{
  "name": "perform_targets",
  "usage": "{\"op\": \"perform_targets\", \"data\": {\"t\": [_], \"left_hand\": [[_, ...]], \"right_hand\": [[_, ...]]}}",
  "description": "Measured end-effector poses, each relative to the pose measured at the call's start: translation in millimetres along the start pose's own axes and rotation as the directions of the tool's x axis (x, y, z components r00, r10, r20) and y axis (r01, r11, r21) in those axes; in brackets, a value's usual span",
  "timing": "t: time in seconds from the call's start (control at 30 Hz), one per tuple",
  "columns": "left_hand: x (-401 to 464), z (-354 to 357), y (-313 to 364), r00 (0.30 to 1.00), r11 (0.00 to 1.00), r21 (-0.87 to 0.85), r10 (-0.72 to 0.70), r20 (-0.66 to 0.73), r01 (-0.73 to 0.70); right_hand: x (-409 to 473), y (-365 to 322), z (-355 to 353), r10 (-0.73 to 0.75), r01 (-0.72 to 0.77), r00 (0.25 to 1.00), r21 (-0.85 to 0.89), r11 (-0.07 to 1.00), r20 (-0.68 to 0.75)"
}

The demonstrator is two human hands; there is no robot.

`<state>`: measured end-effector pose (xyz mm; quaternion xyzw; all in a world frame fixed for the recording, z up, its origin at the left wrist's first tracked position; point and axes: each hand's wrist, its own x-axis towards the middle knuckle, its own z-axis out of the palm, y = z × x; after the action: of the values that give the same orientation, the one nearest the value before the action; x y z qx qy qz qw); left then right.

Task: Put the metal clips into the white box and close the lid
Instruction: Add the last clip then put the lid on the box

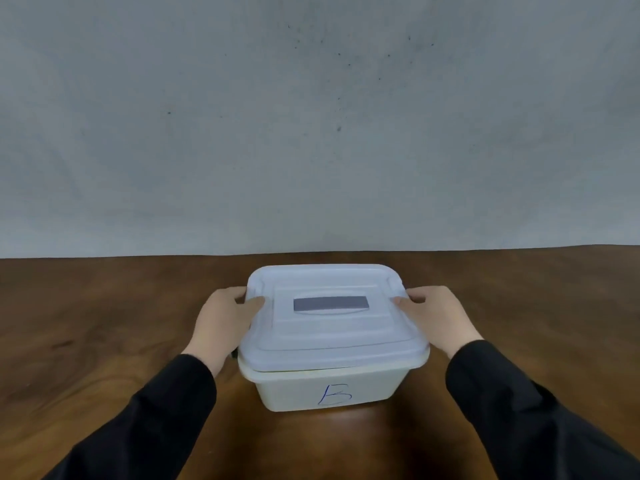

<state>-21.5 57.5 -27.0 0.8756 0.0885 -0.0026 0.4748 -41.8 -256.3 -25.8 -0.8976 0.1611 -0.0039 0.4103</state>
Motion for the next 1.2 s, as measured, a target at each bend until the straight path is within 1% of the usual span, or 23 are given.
{"op": "perform_targets", "data": {"t": [0.13,0.2,0.27,0.33,0.37,0.43,0.5,0.57,0.6,0.63,0.67,0.73,0.8,0.93,1.0,1.13,1.2], "left_hand": [[-19,2,-3,0.999,0.999,-0.039,-0.032,0.015,0.033],[-24,1,-3,0.998,0.998,-0.047,-0.044,0.036,0.046],[-27,0,-2,0.993,0.986,-0.133,-0.087,0.075,0.097],[-33,-1,-1,0.974,0.939,-0.274,-0.171,0.151,0.207],[-34,-2,-2,0.963,0.914,-0.313,-0.214,0.166,0.258],[-33,-2,-6,0.946,0.884,-0.342,-0.281,0.16,0.32],[-33,-1,-9,0.934,0.875,-0.332,-0.305,0.188,0.352],[-34,-1,-9,0.931,0.892,-0.304,-0.262,0.254,0.334],[-35,-1,-9,0.931,0.902,-0.298,-0.229,0.284,0.313],[-37,-2,-8,0.933,0.907,-0.304,-0.197,0.301,0.29],[-36,-1,-8,0.94,0.912,-0.31,-0.177,0.29,0.267],[-33,0,-7,0.963,0.929,-0.298,-0.157,0.22,0.22],[-30,2,-7,0.977,0.95,-0.257,-0.142,0.157,0.179],[-28,11,-7,0.984,0.975,-0.179,-0.102,0.143,0.127],[-27,14,-6,0.989,0.985,-0.146,-0.079,0.124,0.097],[-28,17,-3,0.992,0.994,-0.07,-0.082,0.1,0.09],[-27,15,-7,0.994,0.997,-0.053,-0.06,0.089,0.064]], "right_hand": [[1,4,-1,0.006,-0.006,1.0,-0.068,0.998,0.001],[-1,8,-3,0.015,-0.015,1.0,-0.063,0.998,0.009],[0,13,-3,0.018,-0.017,0.999,-0.037,0.999,0.031],[1,15,-4,0.039,-0.038,0.999,-0.024,0.999,0.032],[0,14,-4,0.058,-0.058,0.998,-0.007,0.998,0.024],[-6,10,-5,0.122,-0.127,0.991,0.091,0.988,0.057],[-11,11,-7,0.213,-0.247,0.963,0.227,0.942,0.165],[-12,17,-7,0.261,-0.345,0.927,0.333,0.878,0.271],[-14,16,-8,0.259,-0.362,0.918,0.366,0.857,0.301],[-14,17,-7,0.243,-0.345,0.923,0.364,0.865,0.297],[-15,17,-6,0.207,-0.294,0.939,0.33,0.897,0.274],[-17,16,-1,0.109,-0.159,0.969,0.225,0.961,0.22],[-18,16,4,0.043,-0.08,0.98,0.189,0.979,0.194],[-21,13,10,-0.055,0.044,0.994,0.116,0.992,0.091],[-21,13,11,-0.078,0.071,0.995,0.097,0.993,0.069],[-24,12,11,-0.071,0.062,0.995,0.115,0.991,0.075],[-25,13,11,-0.079,0.07,0.995,0.134,0.989,0.064]]}}
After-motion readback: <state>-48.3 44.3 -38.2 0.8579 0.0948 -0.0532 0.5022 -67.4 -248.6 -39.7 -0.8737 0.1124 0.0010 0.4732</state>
